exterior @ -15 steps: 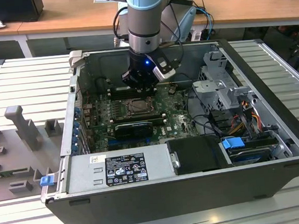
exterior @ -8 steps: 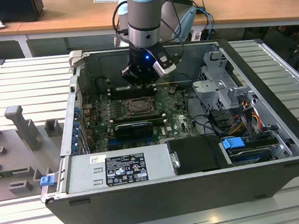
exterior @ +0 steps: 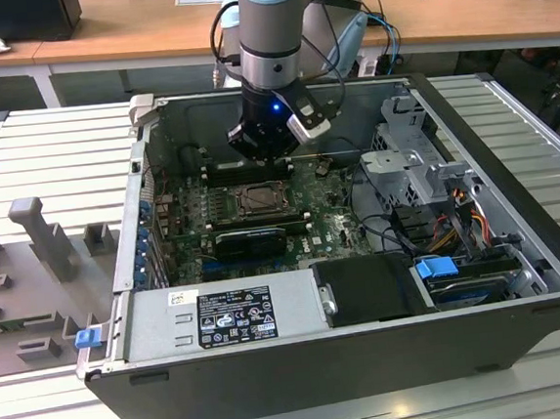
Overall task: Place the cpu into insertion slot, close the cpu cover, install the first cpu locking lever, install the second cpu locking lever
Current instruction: 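Install the first cpu locking lever, then install the second cpu locking lever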
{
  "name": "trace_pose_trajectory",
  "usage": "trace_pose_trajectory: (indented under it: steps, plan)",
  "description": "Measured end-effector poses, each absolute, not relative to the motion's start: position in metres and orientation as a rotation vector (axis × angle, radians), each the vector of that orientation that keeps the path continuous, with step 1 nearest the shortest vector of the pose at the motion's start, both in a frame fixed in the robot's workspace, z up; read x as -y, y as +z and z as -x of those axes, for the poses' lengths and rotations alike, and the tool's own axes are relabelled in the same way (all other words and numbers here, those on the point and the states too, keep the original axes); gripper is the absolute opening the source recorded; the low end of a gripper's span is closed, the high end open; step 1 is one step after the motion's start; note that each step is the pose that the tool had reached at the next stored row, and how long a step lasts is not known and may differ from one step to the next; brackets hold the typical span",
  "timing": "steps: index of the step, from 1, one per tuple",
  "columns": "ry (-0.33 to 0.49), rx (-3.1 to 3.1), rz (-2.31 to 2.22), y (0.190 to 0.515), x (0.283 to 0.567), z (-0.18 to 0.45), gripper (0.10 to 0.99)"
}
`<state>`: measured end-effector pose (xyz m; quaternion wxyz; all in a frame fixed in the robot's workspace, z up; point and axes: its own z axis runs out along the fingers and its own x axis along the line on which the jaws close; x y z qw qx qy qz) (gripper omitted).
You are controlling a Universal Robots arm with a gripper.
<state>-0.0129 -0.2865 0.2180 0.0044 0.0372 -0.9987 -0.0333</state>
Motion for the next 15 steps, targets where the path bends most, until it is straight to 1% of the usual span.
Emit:
trace_pose_trajectory:
  steps: [6,10,15]
  plan:
    - [-0.104,3.129,-0.116,0.218,0.289,0.013,0.106]
    - [-0.104,3.129,-0.117,0.218,0.298,0.013,0.106]
    - [-0.104,3.129,-0.116,0.229,0.298,0.013,0.106]
